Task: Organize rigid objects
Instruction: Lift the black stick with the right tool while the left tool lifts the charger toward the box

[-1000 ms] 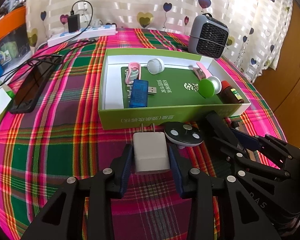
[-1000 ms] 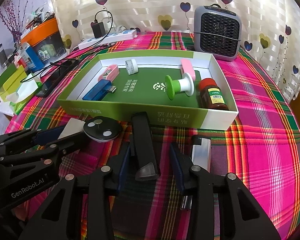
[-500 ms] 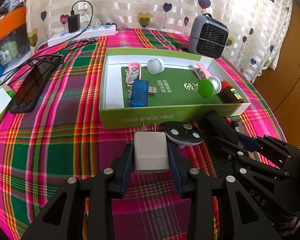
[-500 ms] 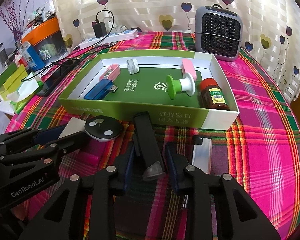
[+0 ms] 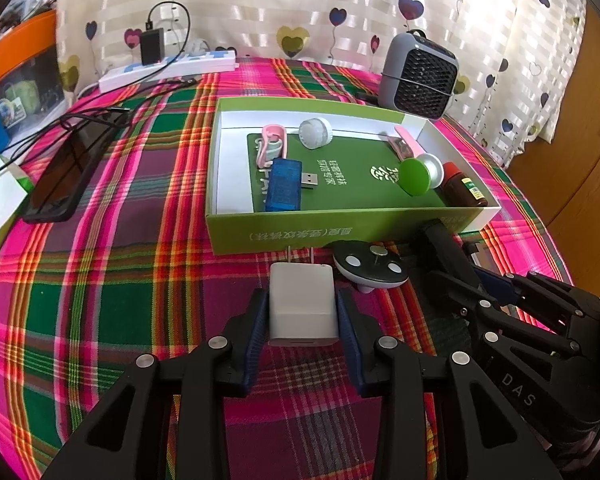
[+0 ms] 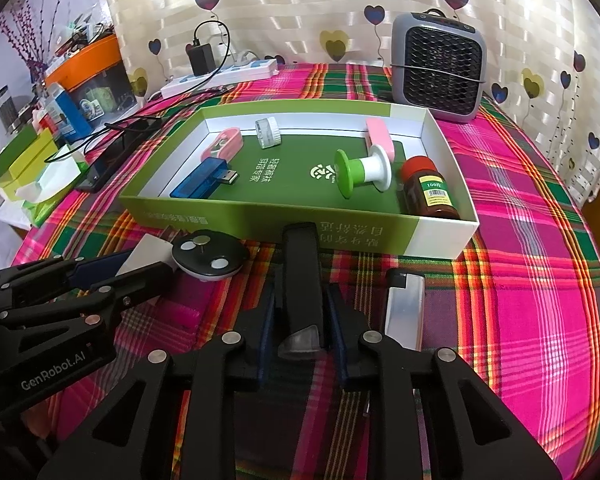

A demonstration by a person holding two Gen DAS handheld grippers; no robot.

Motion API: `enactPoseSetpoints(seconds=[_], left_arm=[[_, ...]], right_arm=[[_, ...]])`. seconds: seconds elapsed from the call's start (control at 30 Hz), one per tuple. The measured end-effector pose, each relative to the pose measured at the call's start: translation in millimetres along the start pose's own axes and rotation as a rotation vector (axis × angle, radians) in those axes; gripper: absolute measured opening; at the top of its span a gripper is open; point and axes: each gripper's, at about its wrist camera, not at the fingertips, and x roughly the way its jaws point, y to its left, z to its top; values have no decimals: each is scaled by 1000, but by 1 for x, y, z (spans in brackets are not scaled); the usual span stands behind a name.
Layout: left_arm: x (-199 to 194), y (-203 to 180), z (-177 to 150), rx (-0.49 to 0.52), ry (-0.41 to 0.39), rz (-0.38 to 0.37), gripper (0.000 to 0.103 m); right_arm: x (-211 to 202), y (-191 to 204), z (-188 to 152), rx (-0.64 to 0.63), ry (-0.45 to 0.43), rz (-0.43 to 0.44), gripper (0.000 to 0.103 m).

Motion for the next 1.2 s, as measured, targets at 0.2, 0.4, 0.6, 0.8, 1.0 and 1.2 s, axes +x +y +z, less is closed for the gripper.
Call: enactPoseSetpoints(seconds=[0.2, 0.4, 0.6, 0.8, 1.0, 1.2], left_arm=[[-2, 2, -2, -4, -6, 3, 33], [-6, 4, -3, -9, -13, 5, 33], [-13, 6, -3, -11, -26, 7, 33], [-25, 7, -1, -8, -49, 7, 33], [-37, 5, 2, 1, -74, 2, 33], [-44, 3, 8, 11, -91, -11, 33]], right_arm=[[-2, 0, 0, -2, -8, -1, 25], [-5, 1, -1, -9, -17, 9, 25], [-10, 1, -1, -14, -29, 8, 24], [-18, 1, 0, -15, -44, 15, 24], [-27, 2, 2, -14, -60, 19, 24], [-36, 1, 8, -10, -82, 32, 24]])
